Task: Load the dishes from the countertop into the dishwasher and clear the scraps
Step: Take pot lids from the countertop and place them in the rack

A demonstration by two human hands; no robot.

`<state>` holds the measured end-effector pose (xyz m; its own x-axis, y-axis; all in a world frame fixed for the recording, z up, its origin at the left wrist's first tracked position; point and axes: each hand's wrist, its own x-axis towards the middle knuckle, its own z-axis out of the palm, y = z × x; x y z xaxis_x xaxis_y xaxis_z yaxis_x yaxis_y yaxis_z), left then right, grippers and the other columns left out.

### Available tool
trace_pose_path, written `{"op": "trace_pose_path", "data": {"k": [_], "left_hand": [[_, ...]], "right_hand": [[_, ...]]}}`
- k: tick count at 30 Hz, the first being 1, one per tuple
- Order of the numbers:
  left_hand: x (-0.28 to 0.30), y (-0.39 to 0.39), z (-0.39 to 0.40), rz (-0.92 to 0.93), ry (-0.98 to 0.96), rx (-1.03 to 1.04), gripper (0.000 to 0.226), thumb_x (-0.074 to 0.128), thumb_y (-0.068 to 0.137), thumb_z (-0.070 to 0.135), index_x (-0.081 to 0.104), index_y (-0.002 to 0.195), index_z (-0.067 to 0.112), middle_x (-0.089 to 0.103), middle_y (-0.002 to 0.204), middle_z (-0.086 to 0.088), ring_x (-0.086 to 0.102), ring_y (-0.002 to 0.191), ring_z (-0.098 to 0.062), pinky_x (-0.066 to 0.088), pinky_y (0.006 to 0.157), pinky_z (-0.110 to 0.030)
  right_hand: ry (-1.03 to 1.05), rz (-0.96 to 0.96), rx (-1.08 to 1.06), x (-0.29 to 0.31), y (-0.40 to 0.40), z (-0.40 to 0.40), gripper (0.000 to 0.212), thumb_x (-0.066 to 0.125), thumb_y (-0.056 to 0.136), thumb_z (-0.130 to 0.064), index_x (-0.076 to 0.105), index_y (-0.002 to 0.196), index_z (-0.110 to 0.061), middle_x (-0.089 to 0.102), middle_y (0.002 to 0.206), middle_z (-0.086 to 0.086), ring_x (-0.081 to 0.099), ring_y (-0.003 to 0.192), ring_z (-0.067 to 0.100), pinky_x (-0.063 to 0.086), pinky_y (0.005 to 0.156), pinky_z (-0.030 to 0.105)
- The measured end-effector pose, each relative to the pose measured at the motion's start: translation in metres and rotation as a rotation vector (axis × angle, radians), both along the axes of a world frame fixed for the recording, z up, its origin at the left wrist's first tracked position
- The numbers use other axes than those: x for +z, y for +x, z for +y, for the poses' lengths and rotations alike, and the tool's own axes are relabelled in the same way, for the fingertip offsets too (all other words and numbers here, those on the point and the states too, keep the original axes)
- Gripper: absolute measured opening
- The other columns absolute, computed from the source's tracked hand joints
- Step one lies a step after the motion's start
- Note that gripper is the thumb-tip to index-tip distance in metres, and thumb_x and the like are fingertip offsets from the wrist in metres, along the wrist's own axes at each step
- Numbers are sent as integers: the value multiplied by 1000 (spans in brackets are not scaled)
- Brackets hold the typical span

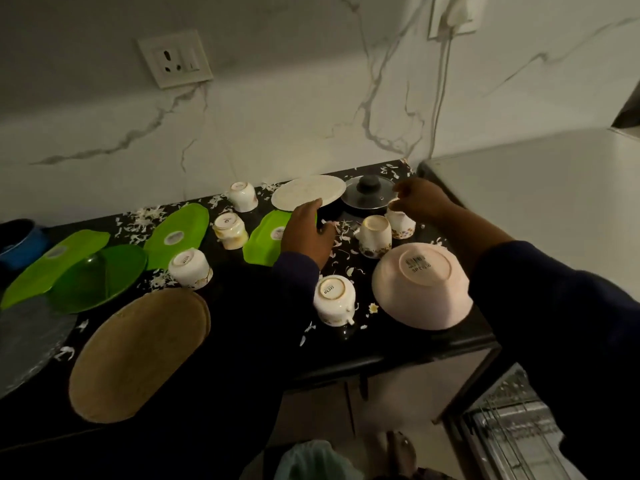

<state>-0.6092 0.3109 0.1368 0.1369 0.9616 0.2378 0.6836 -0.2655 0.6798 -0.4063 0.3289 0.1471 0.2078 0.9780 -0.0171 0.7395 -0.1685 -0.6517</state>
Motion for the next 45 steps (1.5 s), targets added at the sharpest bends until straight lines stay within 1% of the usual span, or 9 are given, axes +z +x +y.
{"op": "trace_pose_path", "data": {"k": [14,20,24,28,31,33,40,42,45], "left_hand": [[-18,40,124,17,-28,184,43,51,89,15,46,132,15,47,138,-5,41,129,-19,31,106,-27],[-41,54,156,-2,-65,212,41,52,88,14,49,129,15,50,136,-5,44,127,-19,40,104,-33],[-49,55,167,-13,-49,231,40,53,88,13,51,127,15,52,133,-6,46,124,-19,42,101,-33],[-47,53,173,-14,-48,221,39,52,88,10,51,127,13,52,132,-8,48,122,-20,43,101,-35],[-44,49,175,-21,-16,206,38,53,87,9,53,125,10,53,131,-9,50,119,-21,44,99,-37],[-42,48,174,-27,-9,212,37,53,87,9,55,123,11,55,129,-9,51,118,-21,44,98,-38],[-34,44,154,-60,4,154,36,54,86,9,56,122,10,56,126,-11,51,117,-22,44,98,-38],[-30,38,143,-64,20,128,35,54,86,9,56,122,10,56,126,-11,51,117,-23,44,99,-39],[-21,28,124,-68,36,110,35,53,87,10,56,122,11,56,128,-10,51,117,-23,43,100,-41]], "right_hand": [[-324,-129,-19,-47,58,168,42,64,87,-20,54,122,0,58,123,18,55,113,29,44,87,32],[-469,-128,29,-64,58,216,90,78,67,-46,39,135,-2,48,135,18,47,123,33,41,99,38],[-523,-72,33,-67,57,234,111,82,64,-43,19,145,-1,29,148,20,35,132,39,39,106,47],[-582,131,45,-66,70,239,79,77,75,-28,37,138,-2,47,135,12,48,119,29,44,101,39],[-634,368,-23,-60,83,230,39,67,84,-17,47,115,-3,52,98,9,50,85,22,51,66,24],[-614,493,-102,-59,91,221,17,62,86,-9,51,98,-4,52,88,8,52,79,19,49,70,25],[-414,730,-238,-53,101,182,11,51,91,-1,53,82,-6,55,78,6,54,70,14,49,62,24],[-320,700,-239,-38,92,170,6,51,91,-2,56,92,-5,54,76,6,55,67,14,52,59,22],[-225,219,-192,-8,68,158,20,59,89,-9,55,107,0,58,83,12,61,80,26,52,73,32]]}}
